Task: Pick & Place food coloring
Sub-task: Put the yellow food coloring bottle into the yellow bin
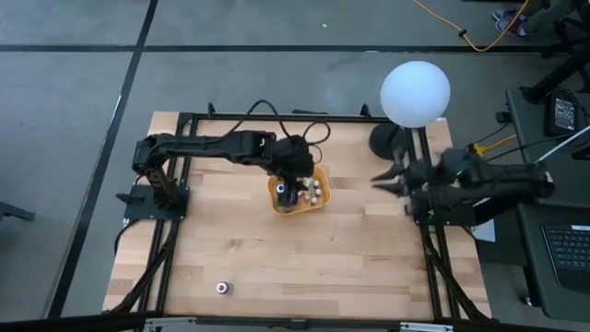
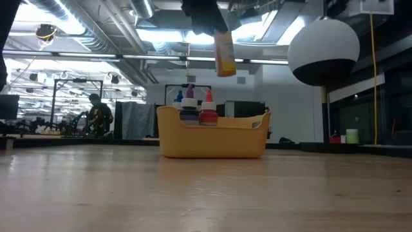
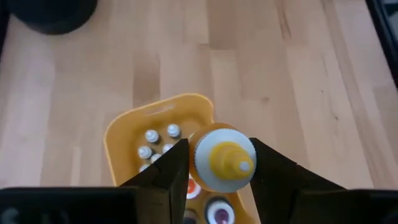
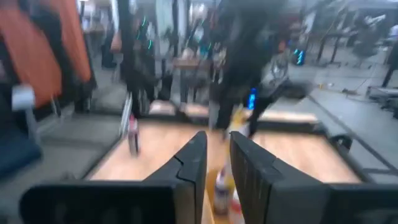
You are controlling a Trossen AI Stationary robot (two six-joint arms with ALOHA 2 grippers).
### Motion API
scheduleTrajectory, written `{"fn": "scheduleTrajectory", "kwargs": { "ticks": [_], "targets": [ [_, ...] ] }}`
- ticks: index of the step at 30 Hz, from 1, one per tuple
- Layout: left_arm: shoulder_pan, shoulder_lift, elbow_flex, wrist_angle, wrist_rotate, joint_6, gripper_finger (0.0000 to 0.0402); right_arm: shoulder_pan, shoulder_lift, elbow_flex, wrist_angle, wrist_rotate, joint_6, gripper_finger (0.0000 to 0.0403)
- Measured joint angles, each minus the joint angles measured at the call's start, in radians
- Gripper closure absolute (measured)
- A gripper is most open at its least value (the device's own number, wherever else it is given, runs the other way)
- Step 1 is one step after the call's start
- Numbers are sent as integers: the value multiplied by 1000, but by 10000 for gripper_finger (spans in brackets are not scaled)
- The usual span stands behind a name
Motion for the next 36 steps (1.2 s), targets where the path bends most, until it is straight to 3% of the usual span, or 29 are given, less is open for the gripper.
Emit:
{"fn": "scheduleTrajectory", "kwargs": {
  "ticks": [5,16,22,36],
  "targets": [
    [35,2,0,23,22,-18,272,134,-22,-158,25,134,-25,347],
    [37,55,1,27,82,7,273,145,-325,-335,15,127,-50,396],
    [17,94,1,8,84,27,273,145,-478,-442,54,104,8,393],
    [-3,182,1,43,56,54,273,145,-480,-465,97,80,58,396]
  ]
}}
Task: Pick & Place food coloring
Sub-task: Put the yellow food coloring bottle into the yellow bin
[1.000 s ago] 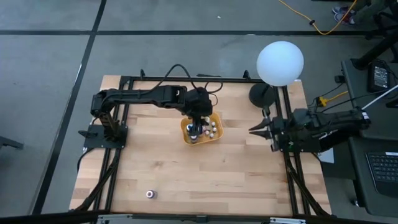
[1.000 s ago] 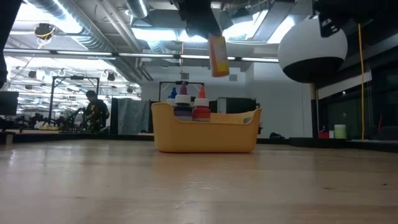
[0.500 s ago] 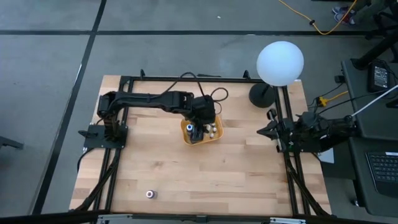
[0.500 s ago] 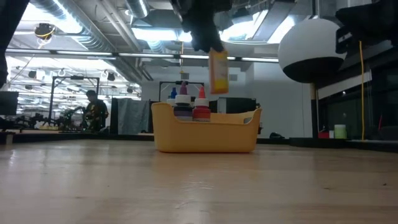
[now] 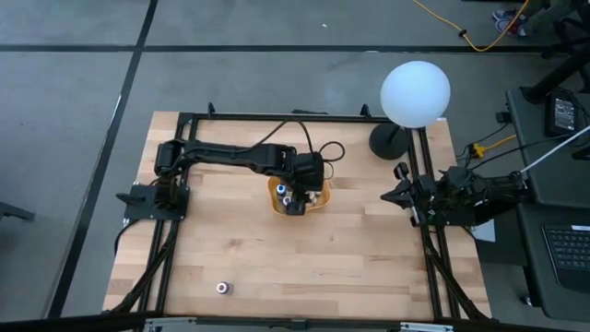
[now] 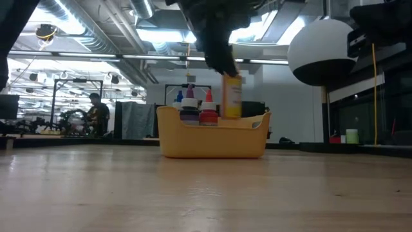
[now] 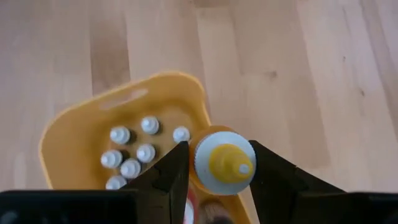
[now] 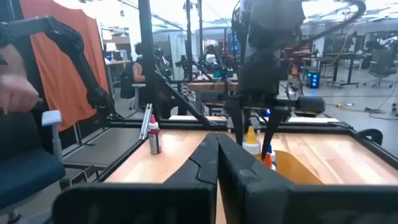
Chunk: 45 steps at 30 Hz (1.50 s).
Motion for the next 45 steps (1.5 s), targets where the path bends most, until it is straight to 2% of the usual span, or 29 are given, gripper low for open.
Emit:
{"fn": "scheduleTrajectory", "kwargs": {
  "ticks": [4,19,38,45],
  "targets": [
    [-5,13,1,6,-43,0,273,0,1,0,-3,-8,12,399],
    [-13,55,0,-67,-74,-11,273,0,0,0,-11,-16,19,394],
    [-14,69,0,-62,-71,-3,273,0,1,0,-11,-16,23,392],
    [-19,69,-84,-23,-73,-35,273,0,1,0,-11,-16,24,395]
  ]
}}
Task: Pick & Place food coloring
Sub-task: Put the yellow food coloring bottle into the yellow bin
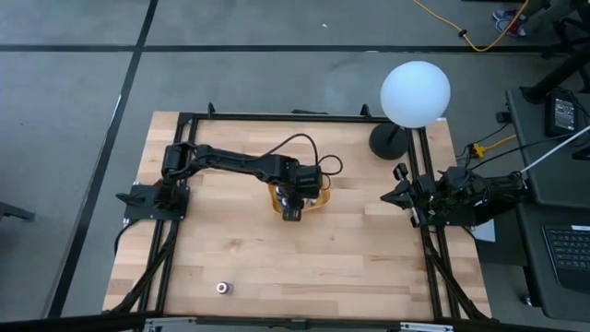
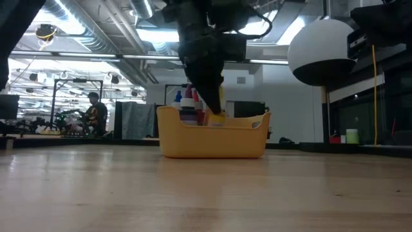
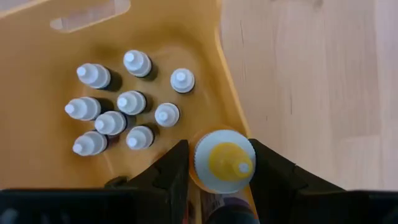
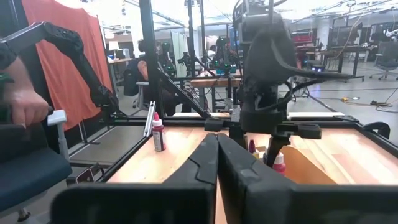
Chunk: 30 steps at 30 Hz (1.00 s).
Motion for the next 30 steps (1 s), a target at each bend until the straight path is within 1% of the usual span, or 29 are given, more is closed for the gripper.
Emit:
{"fn": "scheduleTrajectory", "kwargs": {
  "ticks": [4,12,17,21,25,30],
  "targets": [
    [-14,-5,-24,37,-21,-10,272,0,0,0,0,0,3,388],
    [-23,-4,-26,64,-28,-59,260,0,0,0,0,0,1,398],
    [-23,-3,-26,64,-29,-64,250,0,0,0,-1,0,0,388],
    [-23,-3,-26,48,-34,-85,243,0,0,0,-14,0,0,393],
    [-23,-2,-9,-2,-35,-89,242,0,0,0,-29,0,1,399],
    [-24,-8,3,-25,-31,-89,243,0,0,0,-30,0,1,388]
  ]
}}
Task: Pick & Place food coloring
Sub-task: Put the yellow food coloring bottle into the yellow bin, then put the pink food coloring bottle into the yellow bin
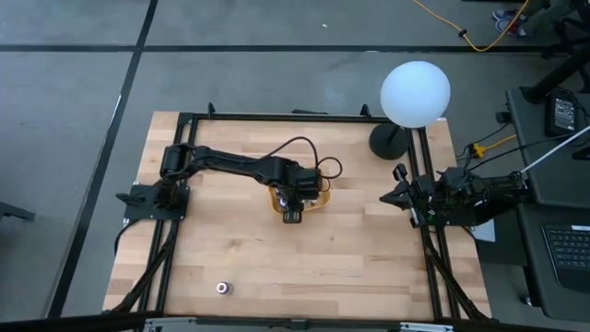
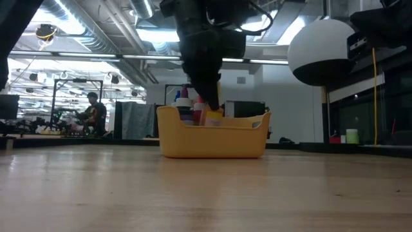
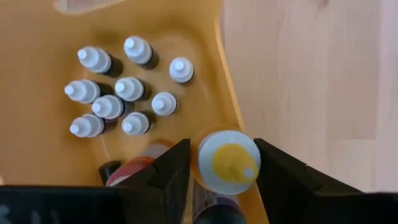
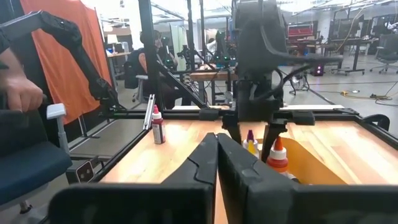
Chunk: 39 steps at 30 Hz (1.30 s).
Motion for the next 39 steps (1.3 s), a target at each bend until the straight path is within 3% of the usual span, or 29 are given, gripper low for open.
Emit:
{"fn": "scheduleTrajectory", "kwargs": {
  "ticks": [32,39],
  "targets": [
    [0,-51,7,5,-72,-1,220,0,1,1,-23,-8,25,396],
    [-8,-139,142,-135,-88,-18,217,0,1,1,-25,-8,27,386]
  ]
}}
